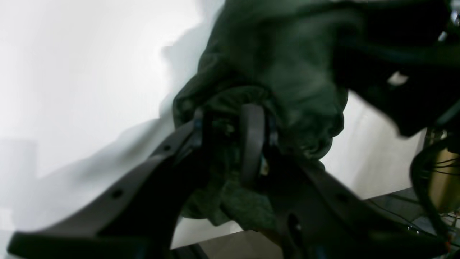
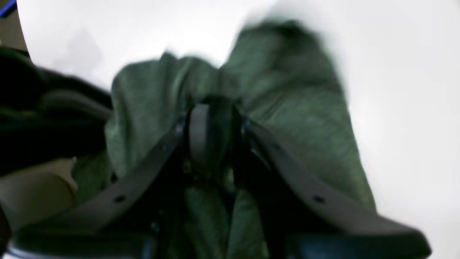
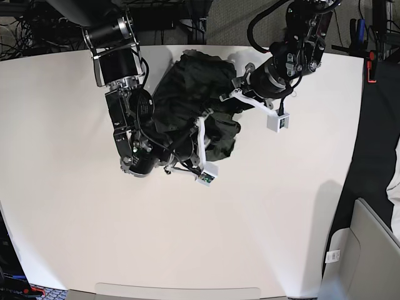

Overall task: Fold the T-shirt properly
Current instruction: 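Release the left gripper and regrasp the bundle edge with the right gripper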

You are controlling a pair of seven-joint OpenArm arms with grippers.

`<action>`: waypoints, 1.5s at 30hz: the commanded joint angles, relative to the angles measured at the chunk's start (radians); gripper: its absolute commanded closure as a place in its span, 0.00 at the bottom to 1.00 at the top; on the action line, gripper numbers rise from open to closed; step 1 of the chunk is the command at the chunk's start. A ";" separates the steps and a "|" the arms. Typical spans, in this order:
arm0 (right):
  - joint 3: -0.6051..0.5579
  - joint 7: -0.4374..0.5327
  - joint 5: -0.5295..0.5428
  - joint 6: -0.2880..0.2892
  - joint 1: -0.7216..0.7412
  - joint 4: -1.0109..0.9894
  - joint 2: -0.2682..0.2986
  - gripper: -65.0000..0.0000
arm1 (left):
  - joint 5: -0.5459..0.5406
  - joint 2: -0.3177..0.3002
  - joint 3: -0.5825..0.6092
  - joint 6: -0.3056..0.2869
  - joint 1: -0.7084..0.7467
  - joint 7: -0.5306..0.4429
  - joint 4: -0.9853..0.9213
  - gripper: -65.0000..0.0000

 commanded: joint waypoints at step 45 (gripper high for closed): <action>-0.199 0.003 0.286 0.005 0.023 0.041 0.133 0.86 | -0.004 0.004 -0.237 0.004 0.067 -0.014 0.019 0.82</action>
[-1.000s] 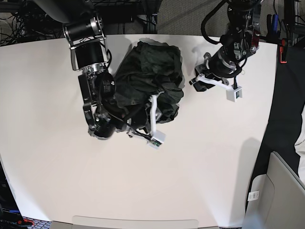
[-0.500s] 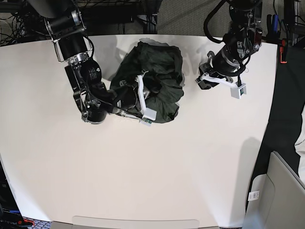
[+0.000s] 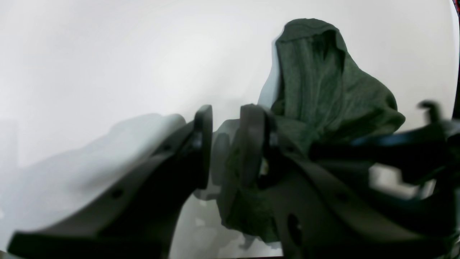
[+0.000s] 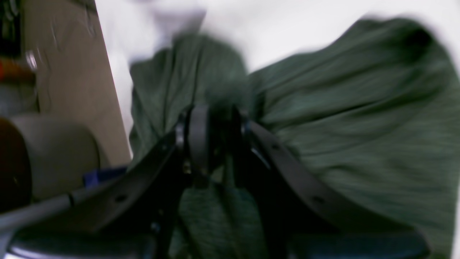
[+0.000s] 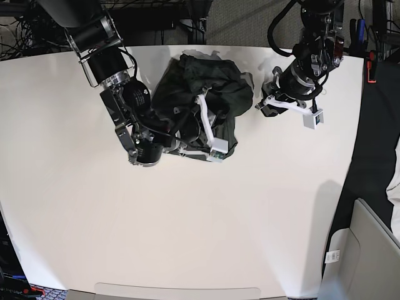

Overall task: Fold the T-shirt properly
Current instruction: 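Release the left gripper and regrasp the bundle edge with the right gripper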

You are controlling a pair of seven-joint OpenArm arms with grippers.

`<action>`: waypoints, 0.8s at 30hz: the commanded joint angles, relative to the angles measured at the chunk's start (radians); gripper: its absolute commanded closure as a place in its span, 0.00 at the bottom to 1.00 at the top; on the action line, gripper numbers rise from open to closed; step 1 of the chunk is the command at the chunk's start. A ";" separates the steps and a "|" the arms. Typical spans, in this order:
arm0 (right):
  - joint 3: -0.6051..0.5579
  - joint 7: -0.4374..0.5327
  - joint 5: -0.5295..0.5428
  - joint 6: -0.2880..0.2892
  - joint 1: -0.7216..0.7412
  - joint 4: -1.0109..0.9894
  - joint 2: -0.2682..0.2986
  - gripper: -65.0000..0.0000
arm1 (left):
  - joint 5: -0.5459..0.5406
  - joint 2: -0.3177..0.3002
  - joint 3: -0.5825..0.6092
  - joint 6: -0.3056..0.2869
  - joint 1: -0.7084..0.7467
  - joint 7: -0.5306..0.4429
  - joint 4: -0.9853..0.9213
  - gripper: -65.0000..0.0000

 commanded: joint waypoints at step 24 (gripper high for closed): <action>0.101 0.086 -0.671 0.005 -0.056 0.332 0.122 0.86 | -0.003 0.015 -0.003 0.000 -0.010 -0.013 -0.029 0.82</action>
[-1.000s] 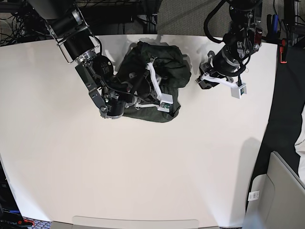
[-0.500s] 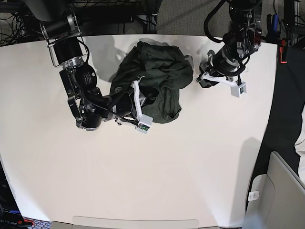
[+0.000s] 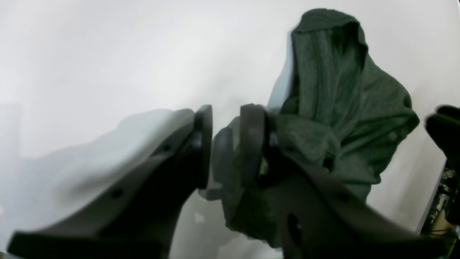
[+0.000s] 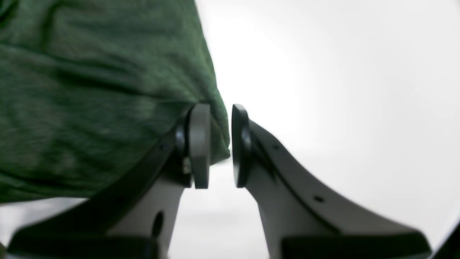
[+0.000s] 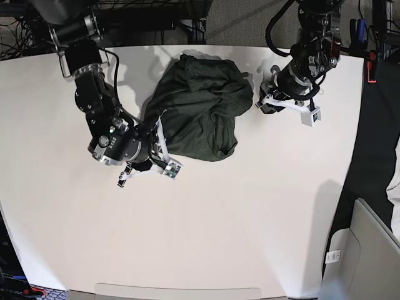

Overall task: Fold the T-shirt properly
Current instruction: 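Release the left gripper and regrasp the bundle edge with the right gripper, then fold the bundle edge with the right gripper over the shirt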

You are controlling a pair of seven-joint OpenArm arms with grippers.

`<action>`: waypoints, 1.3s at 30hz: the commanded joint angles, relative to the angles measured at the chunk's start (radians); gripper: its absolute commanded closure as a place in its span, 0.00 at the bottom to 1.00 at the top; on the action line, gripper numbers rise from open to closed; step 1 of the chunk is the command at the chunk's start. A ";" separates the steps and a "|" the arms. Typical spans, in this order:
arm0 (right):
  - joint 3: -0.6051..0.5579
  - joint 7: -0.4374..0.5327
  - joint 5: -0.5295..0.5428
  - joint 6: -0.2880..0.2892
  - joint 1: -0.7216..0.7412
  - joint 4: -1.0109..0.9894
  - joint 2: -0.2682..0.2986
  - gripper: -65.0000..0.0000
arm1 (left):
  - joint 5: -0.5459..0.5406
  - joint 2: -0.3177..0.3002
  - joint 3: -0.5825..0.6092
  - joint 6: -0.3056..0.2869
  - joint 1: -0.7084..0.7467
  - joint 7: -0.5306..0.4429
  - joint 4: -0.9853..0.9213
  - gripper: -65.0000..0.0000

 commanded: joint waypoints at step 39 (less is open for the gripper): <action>-0.223 0.001 0.149 0.003 -0.214 0.166 -0.112 0.86 | -0.003 0.015 -0.013 0.001 -0.009 -0.014 -0.019 0.82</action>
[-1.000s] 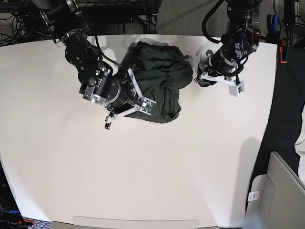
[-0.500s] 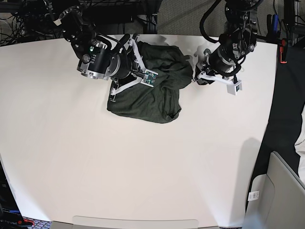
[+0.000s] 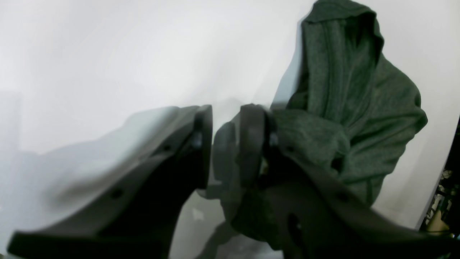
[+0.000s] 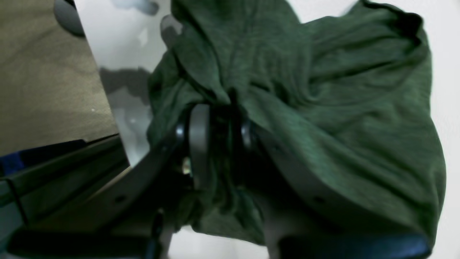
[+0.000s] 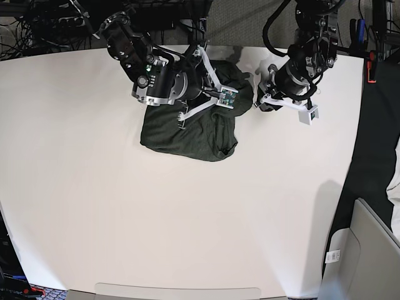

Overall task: Fold the T-shirt properly
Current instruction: 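Fold the bundle edge with the right gripper over the shirt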

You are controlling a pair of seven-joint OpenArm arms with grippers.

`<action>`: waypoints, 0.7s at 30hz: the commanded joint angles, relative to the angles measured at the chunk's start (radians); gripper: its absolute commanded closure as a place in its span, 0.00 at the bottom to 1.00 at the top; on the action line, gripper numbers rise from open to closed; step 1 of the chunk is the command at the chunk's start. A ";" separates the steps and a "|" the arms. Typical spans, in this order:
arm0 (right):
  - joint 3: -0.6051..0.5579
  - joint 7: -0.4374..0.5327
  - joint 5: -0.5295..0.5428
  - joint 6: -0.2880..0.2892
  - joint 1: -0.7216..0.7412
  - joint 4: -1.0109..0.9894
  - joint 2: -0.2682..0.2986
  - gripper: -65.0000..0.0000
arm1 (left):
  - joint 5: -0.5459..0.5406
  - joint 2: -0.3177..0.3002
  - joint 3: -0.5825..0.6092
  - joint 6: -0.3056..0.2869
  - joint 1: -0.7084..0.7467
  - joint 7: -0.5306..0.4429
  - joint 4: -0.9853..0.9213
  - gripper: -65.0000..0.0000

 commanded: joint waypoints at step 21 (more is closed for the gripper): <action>0.110 -0.013 0.154 0.002 0.060 0.083 0.007 0.86 | -0.002 -0.007 -0.009 0.000 -0.007 -0.012 0.015 0.82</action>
